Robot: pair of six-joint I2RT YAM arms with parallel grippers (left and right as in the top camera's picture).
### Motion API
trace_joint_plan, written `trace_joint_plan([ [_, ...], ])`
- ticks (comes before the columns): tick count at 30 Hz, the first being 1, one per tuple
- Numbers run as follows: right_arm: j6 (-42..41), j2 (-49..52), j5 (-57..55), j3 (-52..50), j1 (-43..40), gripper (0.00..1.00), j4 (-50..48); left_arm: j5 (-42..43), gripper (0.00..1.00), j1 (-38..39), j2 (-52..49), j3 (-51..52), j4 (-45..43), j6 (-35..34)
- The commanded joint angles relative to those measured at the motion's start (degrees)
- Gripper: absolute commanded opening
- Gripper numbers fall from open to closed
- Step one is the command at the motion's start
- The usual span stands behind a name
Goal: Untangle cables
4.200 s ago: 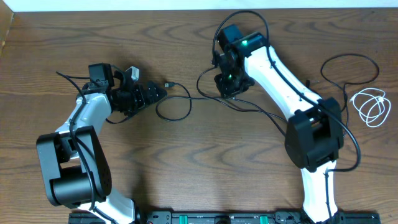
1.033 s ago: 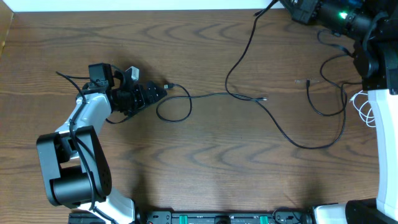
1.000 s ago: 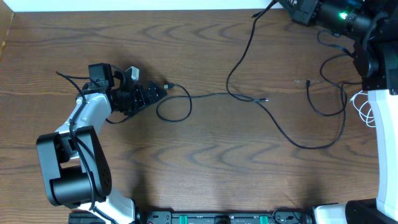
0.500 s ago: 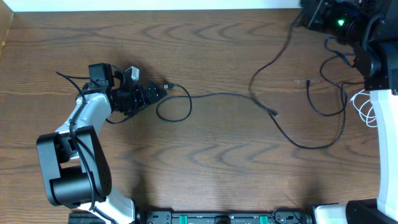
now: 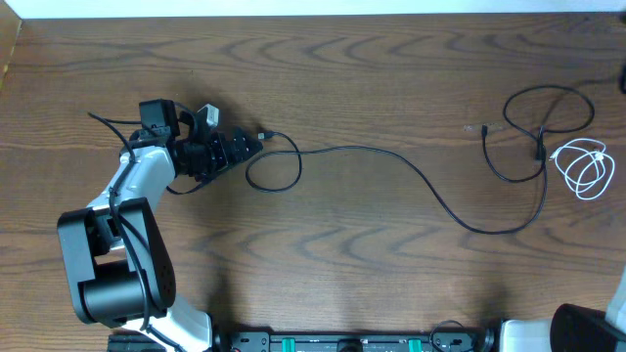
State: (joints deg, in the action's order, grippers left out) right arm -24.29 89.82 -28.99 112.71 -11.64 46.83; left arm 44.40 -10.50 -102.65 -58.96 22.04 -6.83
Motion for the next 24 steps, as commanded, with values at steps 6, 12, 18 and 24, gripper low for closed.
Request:
trace_joint_plan([
  [6, -1.38, -1.31, -6.64, -2.14, -9.27, 0.01, 6.21, -0.55, 0.99, -0.31, -0.72, -0.22, 0.09, 0.31],
  [12, -3.91, -1.29, -6.64, -8.28, -14.27, 0.01, 5.14, -0.55, 0.98, -0.31, -0.72, -0.22, 0.11, 0.31],
  [18, -9.55, -1.99, 2.71, -9.2, -19.82, 0.01, 3.21, -0.55, 0.98, -0.31, -0.72, -0.22, 0.11, 0.31],
  [24, -5.9, -3.54, 3.89, -9.2, -22.73, 0.01, -1.57, -0.55, 0.98, -0.31, -0.72, -0.22, 0.09, 0.31],
])
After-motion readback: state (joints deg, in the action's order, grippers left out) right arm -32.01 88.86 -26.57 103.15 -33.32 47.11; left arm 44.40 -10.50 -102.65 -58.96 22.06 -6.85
